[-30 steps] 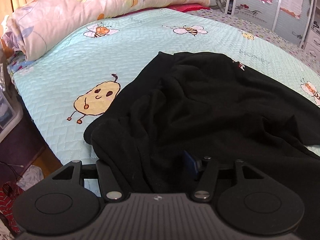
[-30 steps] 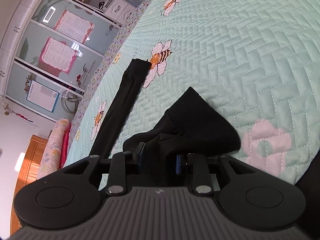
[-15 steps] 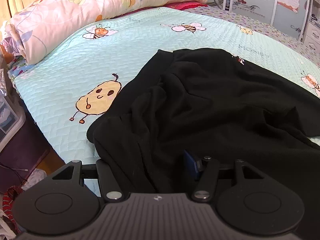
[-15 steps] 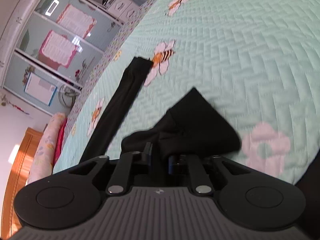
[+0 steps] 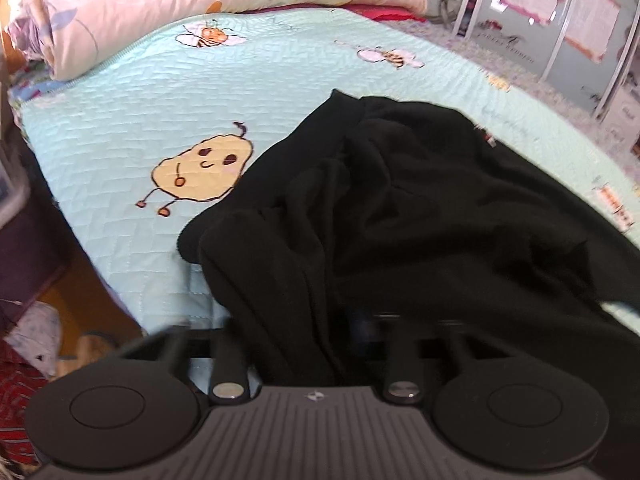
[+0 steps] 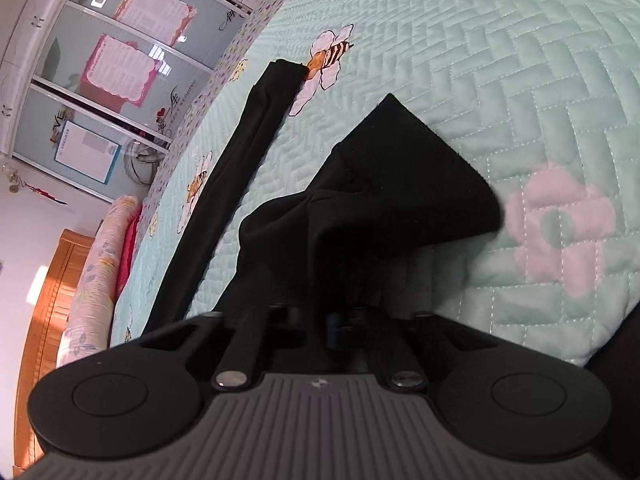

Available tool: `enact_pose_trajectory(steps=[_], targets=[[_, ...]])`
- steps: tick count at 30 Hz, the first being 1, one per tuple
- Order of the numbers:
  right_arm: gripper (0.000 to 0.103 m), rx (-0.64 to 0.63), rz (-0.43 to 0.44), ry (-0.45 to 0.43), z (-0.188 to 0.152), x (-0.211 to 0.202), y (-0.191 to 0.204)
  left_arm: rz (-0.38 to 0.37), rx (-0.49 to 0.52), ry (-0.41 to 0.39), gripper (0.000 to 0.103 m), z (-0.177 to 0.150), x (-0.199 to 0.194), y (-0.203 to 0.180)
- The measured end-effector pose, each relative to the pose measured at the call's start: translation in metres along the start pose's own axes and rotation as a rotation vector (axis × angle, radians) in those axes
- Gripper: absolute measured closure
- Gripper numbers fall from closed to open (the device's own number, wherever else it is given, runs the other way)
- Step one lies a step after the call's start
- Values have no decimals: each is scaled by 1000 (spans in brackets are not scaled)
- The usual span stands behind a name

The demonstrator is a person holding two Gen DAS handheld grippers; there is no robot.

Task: Fold clothes

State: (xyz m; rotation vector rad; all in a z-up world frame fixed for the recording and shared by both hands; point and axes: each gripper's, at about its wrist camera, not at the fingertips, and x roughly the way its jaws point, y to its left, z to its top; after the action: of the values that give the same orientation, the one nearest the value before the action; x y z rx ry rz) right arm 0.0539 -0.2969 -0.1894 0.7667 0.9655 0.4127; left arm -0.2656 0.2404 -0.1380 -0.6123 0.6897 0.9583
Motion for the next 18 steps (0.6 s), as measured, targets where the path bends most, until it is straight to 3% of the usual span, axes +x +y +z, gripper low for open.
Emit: enact_pose_trajectory(steps=[3,5,7,9,11,18], targets=[[100,8,17,-20,2,-7,-2,-15,-19,-6,93,1,-3,3],[92,25,27,-34,5,-11,-5,-13,-36,5,90,1,-1,4],[60,49,18,-40,7,-14,-9,-6,-47,28,72,0,2,4],[59,69,19,-41,6,-16,-15,-6,-48,25,55,0,3,3],[59,97,31,-45,4,-20,-22,-7,-48,19,48,0,3,2],[60,264,72,-130,16,-24,-51,-4,-74,28,48,3,7,6]])
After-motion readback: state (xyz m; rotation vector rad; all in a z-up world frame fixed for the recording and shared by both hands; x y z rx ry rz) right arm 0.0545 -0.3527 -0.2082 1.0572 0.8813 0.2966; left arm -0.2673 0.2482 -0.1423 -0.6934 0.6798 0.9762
